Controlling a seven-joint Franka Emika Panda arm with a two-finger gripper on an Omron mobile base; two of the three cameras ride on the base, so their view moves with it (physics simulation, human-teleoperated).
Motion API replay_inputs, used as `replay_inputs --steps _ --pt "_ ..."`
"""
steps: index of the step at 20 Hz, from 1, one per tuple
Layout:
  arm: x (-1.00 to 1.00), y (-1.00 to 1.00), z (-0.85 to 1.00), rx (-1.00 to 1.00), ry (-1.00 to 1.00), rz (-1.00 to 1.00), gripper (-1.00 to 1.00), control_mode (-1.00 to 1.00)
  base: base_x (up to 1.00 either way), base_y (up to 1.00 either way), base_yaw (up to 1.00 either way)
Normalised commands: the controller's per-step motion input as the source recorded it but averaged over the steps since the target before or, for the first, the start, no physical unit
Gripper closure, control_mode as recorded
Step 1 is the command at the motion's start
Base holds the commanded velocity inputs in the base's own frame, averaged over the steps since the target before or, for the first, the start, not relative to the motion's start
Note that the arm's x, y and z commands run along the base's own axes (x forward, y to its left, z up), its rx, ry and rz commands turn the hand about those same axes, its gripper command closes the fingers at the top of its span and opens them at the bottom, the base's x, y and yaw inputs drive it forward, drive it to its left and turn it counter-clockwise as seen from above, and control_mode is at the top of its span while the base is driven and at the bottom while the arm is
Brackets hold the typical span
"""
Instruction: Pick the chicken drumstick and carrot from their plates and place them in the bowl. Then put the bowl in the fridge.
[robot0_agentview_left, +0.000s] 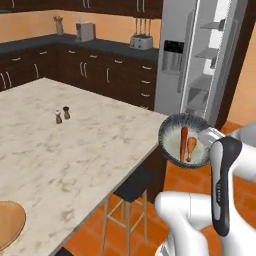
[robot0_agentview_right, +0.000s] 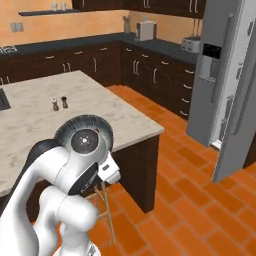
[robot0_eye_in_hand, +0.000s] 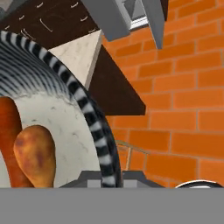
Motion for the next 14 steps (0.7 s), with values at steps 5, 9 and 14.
replay_inputs --steps 5,9,14 --pt "0.00 0.00 0.00 0.00 0.00 0.00 1.00 1.00 1.00 -0.93 0.19" --pt "0.00 0.00 0.00 0.00 0.00 0.00 1.00 1.00 1.00 -0.95 0.27" --pt "0.00 0.00 0.00 0.00 0.00 0.00 1.00 1.00 1.00 -0.98 0.25"
